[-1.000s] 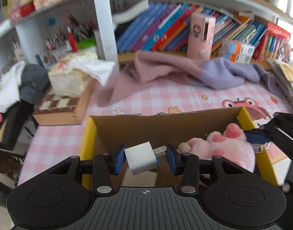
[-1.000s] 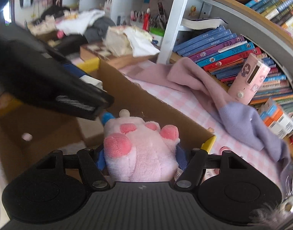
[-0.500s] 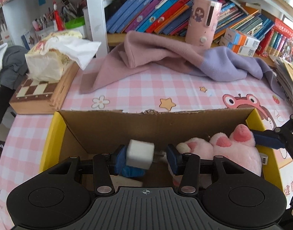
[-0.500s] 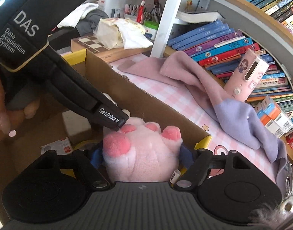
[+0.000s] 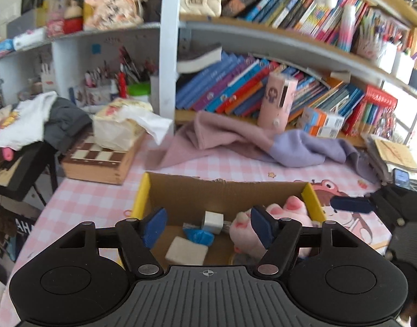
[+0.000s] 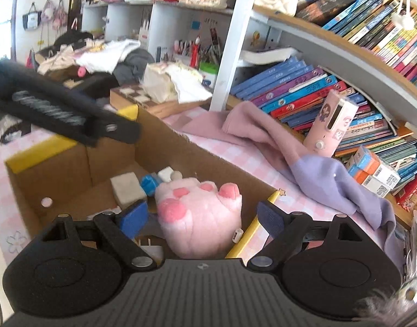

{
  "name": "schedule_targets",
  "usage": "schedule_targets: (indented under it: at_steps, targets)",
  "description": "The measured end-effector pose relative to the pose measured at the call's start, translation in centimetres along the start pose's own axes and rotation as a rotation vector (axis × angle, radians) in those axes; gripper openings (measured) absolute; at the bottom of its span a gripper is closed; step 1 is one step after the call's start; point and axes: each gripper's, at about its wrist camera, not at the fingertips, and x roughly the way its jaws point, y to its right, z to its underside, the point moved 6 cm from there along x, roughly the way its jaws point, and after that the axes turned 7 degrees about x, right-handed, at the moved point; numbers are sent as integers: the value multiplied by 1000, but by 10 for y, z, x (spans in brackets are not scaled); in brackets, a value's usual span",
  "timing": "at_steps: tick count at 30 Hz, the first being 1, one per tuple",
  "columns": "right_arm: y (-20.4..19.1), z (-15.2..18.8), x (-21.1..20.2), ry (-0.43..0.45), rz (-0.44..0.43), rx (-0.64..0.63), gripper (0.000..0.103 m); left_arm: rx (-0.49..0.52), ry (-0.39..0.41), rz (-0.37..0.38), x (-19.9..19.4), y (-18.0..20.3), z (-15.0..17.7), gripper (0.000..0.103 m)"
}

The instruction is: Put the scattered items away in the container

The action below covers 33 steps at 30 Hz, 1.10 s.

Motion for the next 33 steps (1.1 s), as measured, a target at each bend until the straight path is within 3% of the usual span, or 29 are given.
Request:
schedule_targets:
  at_steps: [11,16,19,27,33]
  targets:
    - [-9,-16,-69,145,11,61,90,-22,93,-72,-79,1,31,75]
    - [1,-9,-113,223,77,154,90,-130,145,-47,-108,1,41,78]
    - [7,3,-138,243,116,200,90,-161,167,-31,-123,5,51,78]
    - [2,52,-191,232,197,250,91,-71,168,-50,-157,28,85,82]
    - [-12,95,-220,221,270,238,91,-136,178,-73,-184,30,114,84]
